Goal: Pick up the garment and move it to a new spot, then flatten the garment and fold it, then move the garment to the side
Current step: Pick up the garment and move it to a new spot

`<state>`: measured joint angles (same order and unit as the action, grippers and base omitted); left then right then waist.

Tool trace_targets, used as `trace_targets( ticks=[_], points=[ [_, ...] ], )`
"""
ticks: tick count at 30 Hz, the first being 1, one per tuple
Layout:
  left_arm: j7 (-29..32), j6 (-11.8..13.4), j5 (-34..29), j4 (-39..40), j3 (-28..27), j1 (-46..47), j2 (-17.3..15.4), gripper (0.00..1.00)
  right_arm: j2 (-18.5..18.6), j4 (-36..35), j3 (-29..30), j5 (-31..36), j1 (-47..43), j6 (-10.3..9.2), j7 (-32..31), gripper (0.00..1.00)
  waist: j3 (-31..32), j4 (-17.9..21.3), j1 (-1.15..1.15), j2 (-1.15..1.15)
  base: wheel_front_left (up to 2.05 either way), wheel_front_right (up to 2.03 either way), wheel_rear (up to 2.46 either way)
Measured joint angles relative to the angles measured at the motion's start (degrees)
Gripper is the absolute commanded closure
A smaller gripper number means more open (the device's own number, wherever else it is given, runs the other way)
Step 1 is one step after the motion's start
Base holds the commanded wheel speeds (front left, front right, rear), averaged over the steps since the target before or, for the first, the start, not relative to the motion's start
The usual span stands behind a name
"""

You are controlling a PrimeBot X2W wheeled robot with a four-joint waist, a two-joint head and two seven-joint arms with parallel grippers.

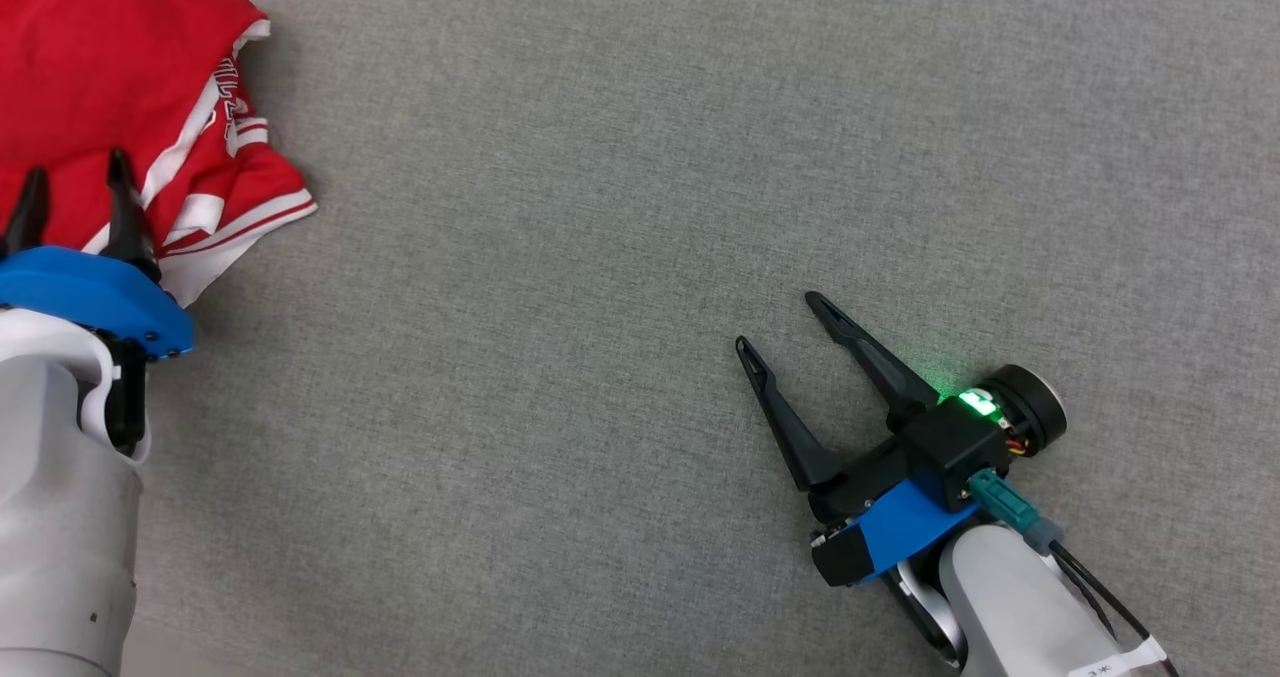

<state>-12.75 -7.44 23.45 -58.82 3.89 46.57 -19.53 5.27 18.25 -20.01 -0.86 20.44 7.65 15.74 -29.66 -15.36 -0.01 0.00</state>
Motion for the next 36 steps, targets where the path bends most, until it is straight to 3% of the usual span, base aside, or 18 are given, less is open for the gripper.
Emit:
trace_targets(
  ticks=[2,3,4,5,15,26,36],
  points=[
    [0.5,0.0,1.5,-1.7,0.8,0.8,0.3,0.00,-0.2,-0.2,0.1,0.1,0.2,0.00,0.0,0.00,-0.4,0.2,0.00,0.00,0.00,0.00,0.00],
    [0.5,0.0,2.2,-2.5,1.2,0.9,0.2,0.38,-0.2,-0.2,0.2,0.2,0.2,0.00,0.0,0.00,-0.5,0.3,0.00,0.00,0.00,0.00,0.00],
    [0.7,0.0,2.7,-3.2,1.9,1.0,0.2,0.85,-0.2,-0.3,0.2,0.2,0.3,0.00,0.0,0.00,-0.6,0.4,0.00,0.00,0.00,0.00,0.00],
    [1.0,0.0,3.5,-3.8,2.4,1.1,0.3,1.00,-0.2,-0.3,0.2,0.2,0.3,0.01,0.0,0.00,-0.6,0.5,0.00,0.00,0.00,0.00,0.00],
    [-1.0,0.0,7.8,-2.3,8.3,1.8,-1.2,1.00,-0.6,1.6,0.7,-0.8,0.6,0.01,-0.1,0.00,1.7,0.8,0.02,0.00,0.00,0.00,0.00],
    [-2.2,0.0,4.1,21.7,13.5,2.0,-5.7,1.00,-1.4,4.6,2.9,-3.8,-4.3,-0.15,-0.6,0.00,9.7,2.6,0.02,0.00,0.00,0.00,0.00],
    [-2.3,0.0,3.9,33.7,21.4,0.0,0.1,1.00,-2.2,4.5,2.7,-5.9,-7.7,-0.15,-0.6,0.00,14.6,11.0,0.01,0.00,0.00,0.00,0.00]
  ],
)
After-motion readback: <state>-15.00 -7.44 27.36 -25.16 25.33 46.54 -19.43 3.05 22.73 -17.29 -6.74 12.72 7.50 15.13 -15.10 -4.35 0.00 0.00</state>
